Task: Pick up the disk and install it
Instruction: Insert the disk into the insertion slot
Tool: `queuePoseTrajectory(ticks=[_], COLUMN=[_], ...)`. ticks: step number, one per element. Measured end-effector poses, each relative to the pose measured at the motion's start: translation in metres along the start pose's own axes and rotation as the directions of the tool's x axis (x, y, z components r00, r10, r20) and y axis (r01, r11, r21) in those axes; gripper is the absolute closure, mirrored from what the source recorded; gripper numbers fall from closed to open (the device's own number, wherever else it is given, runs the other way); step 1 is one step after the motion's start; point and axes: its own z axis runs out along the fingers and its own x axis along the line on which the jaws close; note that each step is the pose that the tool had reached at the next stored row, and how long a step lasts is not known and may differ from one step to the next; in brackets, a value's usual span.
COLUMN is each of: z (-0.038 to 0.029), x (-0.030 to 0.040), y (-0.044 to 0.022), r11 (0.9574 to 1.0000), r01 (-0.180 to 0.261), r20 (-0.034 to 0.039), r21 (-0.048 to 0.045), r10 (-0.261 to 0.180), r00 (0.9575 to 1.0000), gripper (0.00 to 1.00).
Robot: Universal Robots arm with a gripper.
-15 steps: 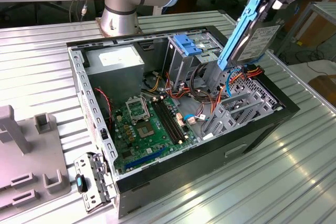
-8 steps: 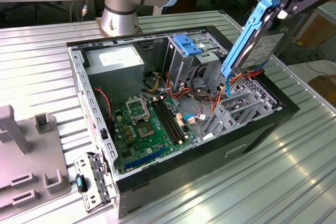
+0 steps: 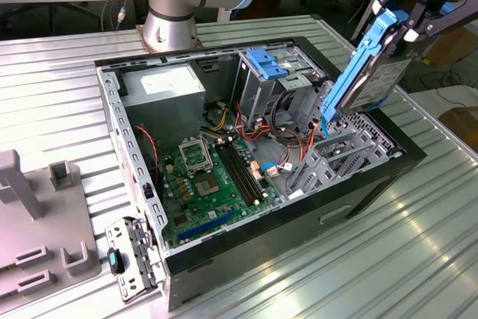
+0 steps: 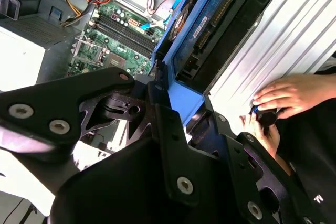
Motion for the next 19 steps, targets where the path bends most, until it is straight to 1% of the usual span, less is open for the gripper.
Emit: queuePoseTrajectory(ticks=[2,12,13,15,16,18,19], z=[0.0,0.0,-0.0001,0.0006,0.0013,0.0049,0.0091], x=[0.0,0.0,0.0005,0.0047,0.0062,0.0078,0.0087], y=[0.0,0.0,-0.0001,-0.0005,-0.0006,-0.0007,-0.0015], r11=[1.0,1.0,1.0,1.0,1.0,1.0,1.0], r01=[0.0,0.0,0.0,0.0,0.0,-0.001,0.0], r20=[-0.0016,-0.0025,-0.0027,-0.0025,-0.0024,-0.0026,-0.0026], r21=[0.0001,0.0001,0.0,0.0001,0.0001,0.0,0.0], r10=[0.0,0.0,0.0,0.0,0.0,0.001,0.0], r00=[1.0,1.0,1.0,1.0,1.0,1.0,1.0], gripper=[0.63,0.63,0.63,0.63,0.63,0.63,0.63])
